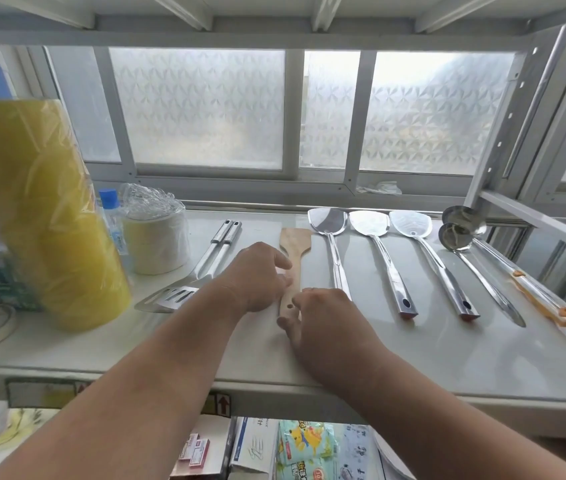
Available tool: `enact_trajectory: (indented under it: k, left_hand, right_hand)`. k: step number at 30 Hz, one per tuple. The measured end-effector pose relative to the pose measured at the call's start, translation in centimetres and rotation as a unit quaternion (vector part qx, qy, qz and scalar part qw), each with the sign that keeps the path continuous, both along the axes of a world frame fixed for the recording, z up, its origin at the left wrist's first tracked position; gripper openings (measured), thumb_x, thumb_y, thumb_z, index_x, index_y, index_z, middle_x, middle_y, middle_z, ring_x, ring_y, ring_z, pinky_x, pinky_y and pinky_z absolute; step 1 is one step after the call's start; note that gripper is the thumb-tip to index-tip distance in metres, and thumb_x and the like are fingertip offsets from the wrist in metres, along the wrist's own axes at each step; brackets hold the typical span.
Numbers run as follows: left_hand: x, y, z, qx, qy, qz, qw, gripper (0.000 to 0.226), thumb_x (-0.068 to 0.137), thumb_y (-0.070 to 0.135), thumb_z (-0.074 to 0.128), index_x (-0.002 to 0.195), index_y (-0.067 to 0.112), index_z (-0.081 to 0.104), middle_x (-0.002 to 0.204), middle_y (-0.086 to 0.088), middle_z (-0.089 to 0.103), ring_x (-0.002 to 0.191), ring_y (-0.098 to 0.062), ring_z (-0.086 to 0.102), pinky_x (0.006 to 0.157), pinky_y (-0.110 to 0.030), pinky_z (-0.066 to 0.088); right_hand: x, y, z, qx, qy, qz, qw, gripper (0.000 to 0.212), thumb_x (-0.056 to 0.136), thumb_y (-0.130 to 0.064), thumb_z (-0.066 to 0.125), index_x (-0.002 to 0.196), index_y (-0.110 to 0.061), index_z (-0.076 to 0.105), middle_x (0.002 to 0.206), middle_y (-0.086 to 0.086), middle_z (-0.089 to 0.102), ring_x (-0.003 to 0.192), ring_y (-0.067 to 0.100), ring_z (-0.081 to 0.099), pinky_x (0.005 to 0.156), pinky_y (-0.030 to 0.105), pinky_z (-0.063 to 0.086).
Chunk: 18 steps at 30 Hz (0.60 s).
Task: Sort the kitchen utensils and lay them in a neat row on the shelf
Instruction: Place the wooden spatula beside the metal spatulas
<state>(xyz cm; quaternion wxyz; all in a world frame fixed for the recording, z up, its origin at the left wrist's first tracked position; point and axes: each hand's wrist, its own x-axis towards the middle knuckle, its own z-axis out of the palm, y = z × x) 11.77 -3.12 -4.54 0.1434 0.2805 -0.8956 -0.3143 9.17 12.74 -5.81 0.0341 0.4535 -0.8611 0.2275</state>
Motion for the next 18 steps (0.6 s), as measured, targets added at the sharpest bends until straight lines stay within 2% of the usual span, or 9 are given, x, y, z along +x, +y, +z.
enact_trajectory:
  k: [3, 5, 7, 9, 11, 14, 16, 18]
  left_hand:
    - [1.8, -0.9, 1.4, -0.026, 0.006, -0.004, 1.0, 0.027, 0.095, 0.03, 0.077, 0.122, 0.029, 0.078, 0.105, 0.002, 0.074, 0.106, -0.021, 0.073, 0.1, -0.037, 0.057]
    - [3.3, -1.7, 2.9, -0.05, 0.018, 0.002, 0.999, 0.023, 0.094, 0.031, 0.077, 0.117, 0.031, 0.079, 0.098, 0.007, 0.069, 0.101, -0.02, 0.07, 0.097, -0.034, 0.056]
    - [4.9, -2.5, 4.4, -0.096, 0.007, 0.02, 0.995, 0.025, 0.094, 0.034, 0.077, 0.118, 0.03, 0.079, 0.106, 0.009, 0.068, 0.109, -0.018, 0.066, 0.1, -0.031, 0.052]
    - [6.0, -3.6, 5.0, -0.141, -0.045, 0.055, 0.987, 0.034, 0.093, 0.041, 0.075, 0.124, 0.026, 0.076, 0.118, 0.007, 0.069, 0.118, -0.019, 0.063, 0.101, -0.031, 0.048]
    - [6.6, -4.5, 4.7, -0.165, -0.141, 0.083, 0.973, 0.05, 0.093, 0.054, 0.07, 0.13, 0.019, 0.069, 0.127, -0.003, 0.068, 0.119, -0.025, 0.062, 0.098, -0.034, 0.05]
    - [6.7, -5.0, 3.3, -0.164, -0.247, 0.093, 0.95, 0.059, 0.088, 0.061, 0.071, 0.116, 0.011, 0.063, 0.112, -0.007, 0.067, 0.102, -0.029, 0.061, 0.081, -0.033, 0.049]
    - [6.6, -4.9, 3.2, -0.155, -0.256, 0.097, 0.949, 0.049, 0.088, 0.05, 0.073, 0.112, 0.009, 0.062, 0.1, -0.006, 0.068, 0.097, -0.029, 0.064, 0.075, -0.031, 0.048]
    - [6.7, -4.7, 3.7, -0.135, -0.263, 0.102, 0.95, 0.039, 0.088, 0.044, 0.071, 0.106, 0.011, 0.06, 0.091, -0.003, 0.065, 0.089, -0.027, 0.065, 0.072, -0.03, 0.048]
  right_hand:
    - [0.3, 2.1, 0.4, -0.019, -0.01, -0.03, 0.999, 0.022, 0.097, -0.024, 0.056, 0.106, -0.011, 0.071, 0.104, 0.006, 0.074, 0.099, 0.026, 0.068, 0.085, 0.034, 0.055]
    - [0.0, 3.2, 1.1, -0.051, -0.021, -0.06, 0.997, 0.026, 0.095, -0.018, 0.055, 0.111, -0.012, 0.074, 0.093, 0.008, 0.077, 0.082, 0.023, 0.072, 0.079, 0.034, 0.059]
    - [-0.4, 3.5, 2.2, -0.083, -0.034, -0.074, 0.993, 0.032, 0.093, -0.015, 0.055, 0.118, -0.018, 0.075, 0.086, 0.007, 0.078, 0.066, 0.017, 0.068, 0.074, 0.029, 0.059]
    - [-0.7, 3.1, 3.2, -0.101, -0.036, -0.072, 0.992, 0.035, 0.093, -0.015, 0.055, 0.122, -0.021, 0.074, 0.091, 0.007, 0.078, 0.072, 0.018, 0.067, 0.082, 0.028, 0.057]
    - [-0.8, 2.0, 3.8, -0.107, -0.038, -0.065, 0.991, 0.035, 0.093, -0.015, 0.055, 0.122, -0.021, 0.074, 0.097, 0.006, 0.078, 0.084, 0.019, 0.07, 0.082, 0.022, 0.052]
    - [-0.3, -0.4, 3.5, -0.104, -0.044, -0.031, 0.993, 0.036, 0.092, -0.014, 0.055, 0.121, -0.02, 0.075, 0.094, 0.006, 0.078, 0.08, 0.017, 0.071, 0.079, 0.02, 0.052]
    - [0.0, -2.0, 2.9, -0.088, -0.054, -0.01, 0.995, 0.038, 0.091, -0.015, 0.053, 0.122, -0.02, 0.074, 0.094, 0.009, 0.076, 0.074, 0.018, 0.07, 0.075, 0.025, 0.056]
    - [0.2, -3.2, 2.6, -0.071, -0.057, 0.0, 0.996, 0.039, 0.091, -0.014, 0.051, 0.124, -0.02, 0.072, 0.103, 0.01, 0.075, 0.077, 0.02, 0.069, 0.074, 0.026, 0.057]
